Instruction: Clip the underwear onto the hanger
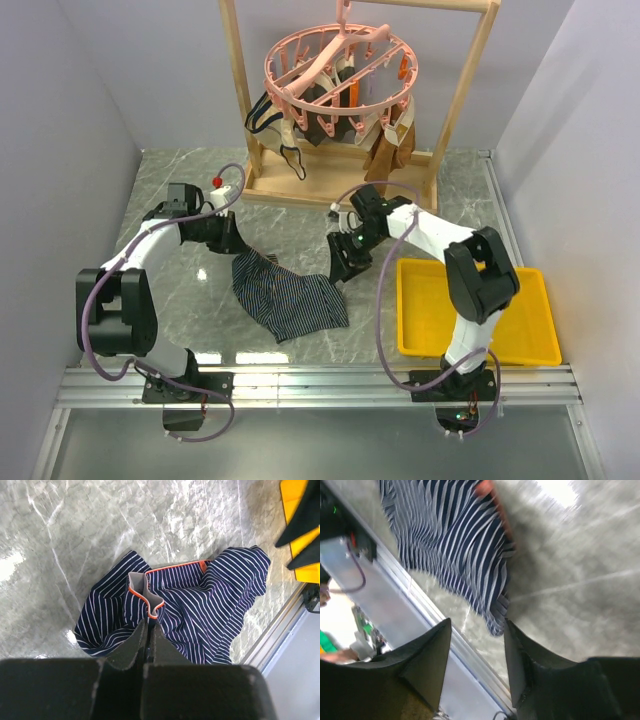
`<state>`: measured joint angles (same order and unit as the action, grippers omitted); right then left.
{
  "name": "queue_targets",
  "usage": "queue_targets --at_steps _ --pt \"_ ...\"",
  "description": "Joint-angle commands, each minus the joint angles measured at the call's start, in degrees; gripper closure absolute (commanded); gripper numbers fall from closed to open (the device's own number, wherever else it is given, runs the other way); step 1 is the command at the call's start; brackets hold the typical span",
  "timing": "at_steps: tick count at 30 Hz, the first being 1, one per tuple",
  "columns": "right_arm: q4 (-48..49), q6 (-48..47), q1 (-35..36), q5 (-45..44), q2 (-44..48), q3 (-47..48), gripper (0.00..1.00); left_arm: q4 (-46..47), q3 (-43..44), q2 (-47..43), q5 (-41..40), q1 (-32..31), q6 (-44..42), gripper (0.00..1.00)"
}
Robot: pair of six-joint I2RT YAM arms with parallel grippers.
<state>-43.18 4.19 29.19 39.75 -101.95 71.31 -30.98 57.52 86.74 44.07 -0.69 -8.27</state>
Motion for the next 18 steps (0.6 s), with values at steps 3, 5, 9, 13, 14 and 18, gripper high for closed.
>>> queue_targets --at_steps 3,5,9,13,14,18 --pt "3.02 7.85 -0.63 -2.92 -7.28 7.95 0.39 1.10 0.40 -0.70 0.57 -0.10 0.01 0.99" --pt "2.31 8.64 -0.63 -1.52 -9.22 9.11 0.37 0.75 0.93 -0.69 0.49 -0.10 -0.43 1.00" --pt "1.17 8.29 -0.54 1.02 -14.05 10.87 0.39 0.48 2.42 -0.34 0.40 -0.10 -0.60 0.99" --pt "0.47 7.77 -0.10 4.46 -16.26 11.48 0.44 0.31 3.74 0.09 0.57 -0.10 -0.34 0.99" --pt "0.20 7.68 -0.19 5.42 -16.87 11.83 0.47 0.31 4.00 0.36 0.49 -0.10 -0.34 0.99" --pt "0.37 6.80 -0.36 9.82 -14.78 14.29 0.89 -0.39 7.42 0.80 -0.30 -0.02 -0.60 1.00"
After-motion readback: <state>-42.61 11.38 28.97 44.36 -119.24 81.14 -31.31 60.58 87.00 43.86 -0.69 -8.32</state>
